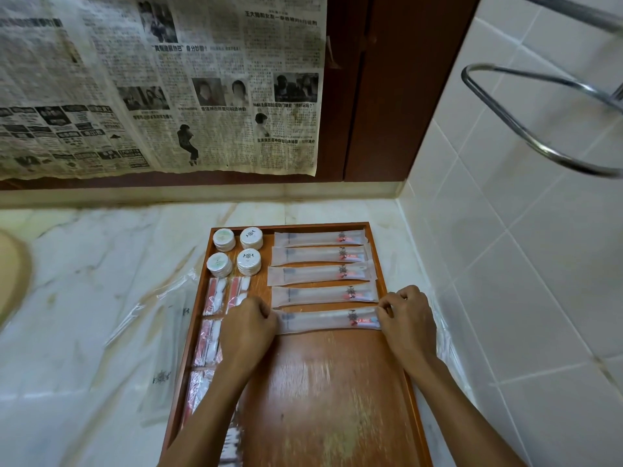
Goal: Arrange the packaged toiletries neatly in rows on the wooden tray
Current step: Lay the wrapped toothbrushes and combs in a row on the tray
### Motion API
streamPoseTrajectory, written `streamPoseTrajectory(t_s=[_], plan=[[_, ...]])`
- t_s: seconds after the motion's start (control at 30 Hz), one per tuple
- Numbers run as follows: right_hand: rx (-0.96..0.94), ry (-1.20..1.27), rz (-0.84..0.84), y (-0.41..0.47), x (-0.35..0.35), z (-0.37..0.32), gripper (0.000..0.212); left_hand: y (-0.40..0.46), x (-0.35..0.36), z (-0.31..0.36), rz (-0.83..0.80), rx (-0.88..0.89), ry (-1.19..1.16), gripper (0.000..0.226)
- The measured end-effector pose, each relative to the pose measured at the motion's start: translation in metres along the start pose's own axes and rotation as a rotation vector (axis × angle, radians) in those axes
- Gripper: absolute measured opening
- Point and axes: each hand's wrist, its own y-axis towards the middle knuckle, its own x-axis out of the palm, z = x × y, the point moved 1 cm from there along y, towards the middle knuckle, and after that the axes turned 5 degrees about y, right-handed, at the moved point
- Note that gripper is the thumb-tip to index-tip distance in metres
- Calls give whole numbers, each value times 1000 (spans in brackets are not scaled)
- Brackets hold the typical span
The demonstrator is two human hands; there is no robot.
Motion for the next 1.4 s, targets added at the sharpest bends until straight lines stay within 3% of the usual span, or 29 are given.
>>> streamPoseTrajectory(t_s=[0.23, 0.37, 0.5, 0.6, 0.83, 1.0, 1.17, 1.27, 1.4], plan=[[19, 25, -24, 0, -1, 1, 19, -1, -1, 1, -6, -4, -7, 12], [22, 178, -55, 3, -7, -2, 17, -3, -2, 2, -17, -8, 20, 15], [104, 423, 62, 3, -30, -1, 19, -5, -5, 2, 18, 0, 137, 23], [222, 484, 147, -9, -54, 11, 23, -8, -9, 4, 143, 58, 171, 21], [301, 192, -55, -69, -65, 35, 40, -26, 6, 22, 121, 252, 48, 15], [317, 155, -133, -100, -49, 36, 60, -52, 31, 37, 45, 383, 100, 18], [167, 289, -21, -110, -49, 34, 37, -71, 52, 36, -68, 435, 88, 21], [201, 471, 60, -109, -56, 31, 27, -73, 54, 36, -65, 456, 89, 17], [290, 584, 151, -111, -66, 31, 31, -75, 51, 36, -57, 467, 83, 10]])
